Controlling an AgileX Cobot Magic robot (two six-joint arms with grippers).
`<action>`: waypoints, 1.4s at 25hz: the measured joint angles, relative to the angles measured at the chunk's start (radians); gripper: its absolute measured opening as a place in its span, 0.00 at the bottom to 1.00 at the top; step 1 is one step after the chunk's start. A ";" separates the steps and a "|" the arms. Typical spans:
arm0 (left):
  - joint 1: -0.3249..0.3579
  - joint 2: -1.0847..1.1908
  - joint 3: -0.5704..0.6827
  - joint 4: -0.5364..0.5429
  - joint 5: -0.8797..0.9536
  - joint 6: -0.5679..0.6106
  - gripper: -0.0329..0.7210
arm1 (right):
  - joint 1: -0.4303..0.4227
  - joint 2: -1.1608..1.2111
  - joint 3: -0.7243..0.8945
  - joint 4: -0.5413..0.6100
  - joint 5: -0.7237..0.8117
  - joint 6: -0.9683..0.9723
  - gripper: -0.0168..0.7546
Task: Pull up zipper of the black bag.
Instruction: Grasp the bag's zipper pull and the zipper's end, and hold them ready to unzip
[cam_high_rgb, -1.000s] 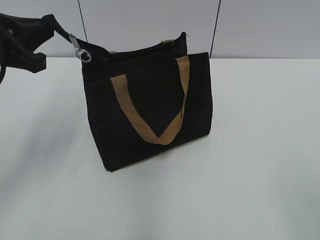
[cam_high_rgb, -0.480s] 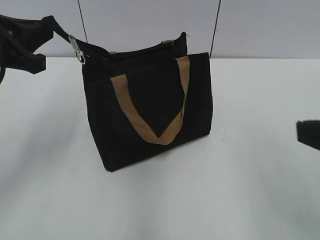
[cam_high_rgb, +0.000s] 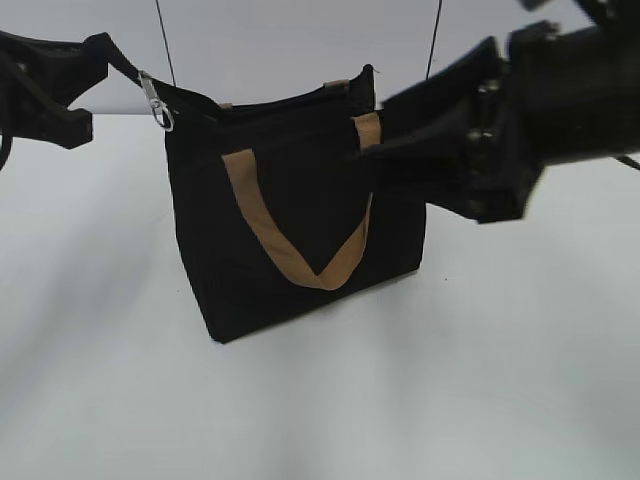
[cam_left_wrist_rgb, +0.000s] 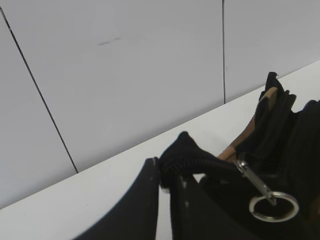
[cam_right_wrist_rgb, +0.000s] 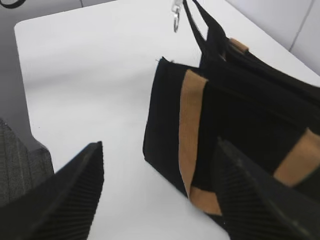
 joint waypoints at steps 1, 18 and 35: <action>0.000 0.000 0.000 0.000 0.000 0.000 0.07 | 0.022 0.053 -0.043 0.002 -0.001 -0.005 0.69; -0.001 0.000 0.000 0.000 0.000 0.000 0.07 | 0.201 0.533 -0.440 0.091 -0.016 -0.015 0.54; -0.001 0.000 0.000 -0.001 -0.001 0.000 0.07 | 0.201 0.678 -0.557 0.228 -0.049 -0.015 0.49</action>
